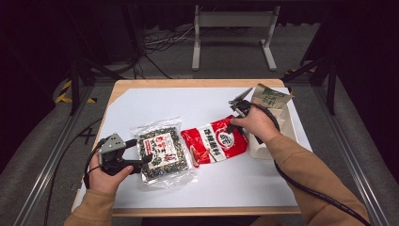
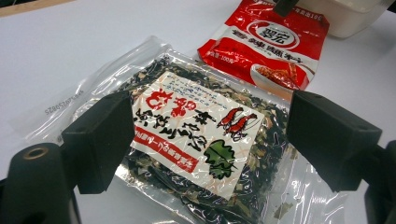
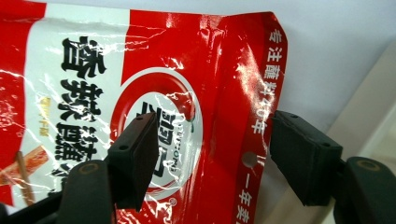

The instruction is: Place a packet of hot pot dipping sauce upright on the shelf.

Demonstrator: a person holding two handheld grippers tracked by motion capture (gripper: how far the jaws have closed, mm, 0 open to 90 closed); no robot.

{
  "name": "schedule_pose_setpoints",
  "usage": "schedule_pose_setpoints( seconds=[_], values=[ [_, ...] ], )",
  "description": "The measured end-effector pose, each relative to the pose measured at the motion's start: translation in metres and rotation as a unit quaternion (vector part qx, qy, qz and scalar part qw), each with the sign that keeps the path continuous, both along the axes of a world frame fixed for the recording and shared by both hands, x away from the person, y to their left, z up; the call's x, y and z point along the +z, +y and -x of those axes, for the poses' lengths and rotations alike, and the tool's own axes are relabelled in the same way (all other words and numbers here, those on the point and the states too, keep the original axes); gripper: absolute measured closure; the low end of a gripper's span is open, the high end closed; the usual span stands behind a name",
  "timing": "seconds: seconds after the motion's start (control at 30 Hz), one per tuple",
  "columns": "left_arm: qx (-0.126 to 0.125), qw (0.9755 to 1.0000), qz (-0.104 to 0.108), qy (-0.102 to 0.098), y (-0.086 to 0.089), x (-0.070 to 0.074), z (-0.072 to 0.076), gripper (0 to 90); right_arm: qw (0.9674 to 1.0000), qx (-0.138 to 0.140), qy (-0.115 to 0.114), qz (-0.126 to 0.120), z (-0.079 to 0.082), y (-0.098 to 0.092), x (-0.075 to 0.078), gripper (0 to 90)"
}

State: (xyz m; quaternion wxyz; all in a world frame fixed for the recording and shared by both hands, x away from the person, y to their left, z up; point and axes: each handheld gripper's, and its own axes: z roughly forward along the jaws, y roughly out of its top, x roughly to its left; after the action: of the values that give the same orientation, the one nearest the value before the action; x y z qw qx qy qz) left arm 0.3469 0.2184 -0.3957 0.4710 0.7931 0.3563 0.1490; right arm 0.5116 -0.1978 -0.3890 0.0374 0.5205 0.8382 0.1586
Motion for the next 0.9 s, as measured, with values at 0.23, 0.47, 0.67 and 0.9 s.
schedule_pose_setpoints(
  seconds=[0.23,0.47,0.67,0.9],
  values=[
    [-0.001,1.0000,-0.001,0.001,-0.002,0.000,0.000,16.0,0.9984,-0.011,0.020,-0.052,0.002,-0.008,0.008,37.7],
    [-0.003,1.0000,-0.002,0.003,-0.004,0.000,-0.001,16.0,0.9942,0.001,0.050,-0.095,0.007,-0.009,0.004,45.2],
    [-0.003,1.0000,-0.003,0.001,-0.003,0.000,-0.002,15.9,0.9952,0.013,0.056,-0.078,0.007,-0.003,-0.003,44.7],
    [-0.001,1.0000,-0.001,0.001,-0.002,0.000,-0.001,16.0,0.9948,0.021,0.066,-0.074,0.007,0.000,-0.005,45.4]
  ],
)
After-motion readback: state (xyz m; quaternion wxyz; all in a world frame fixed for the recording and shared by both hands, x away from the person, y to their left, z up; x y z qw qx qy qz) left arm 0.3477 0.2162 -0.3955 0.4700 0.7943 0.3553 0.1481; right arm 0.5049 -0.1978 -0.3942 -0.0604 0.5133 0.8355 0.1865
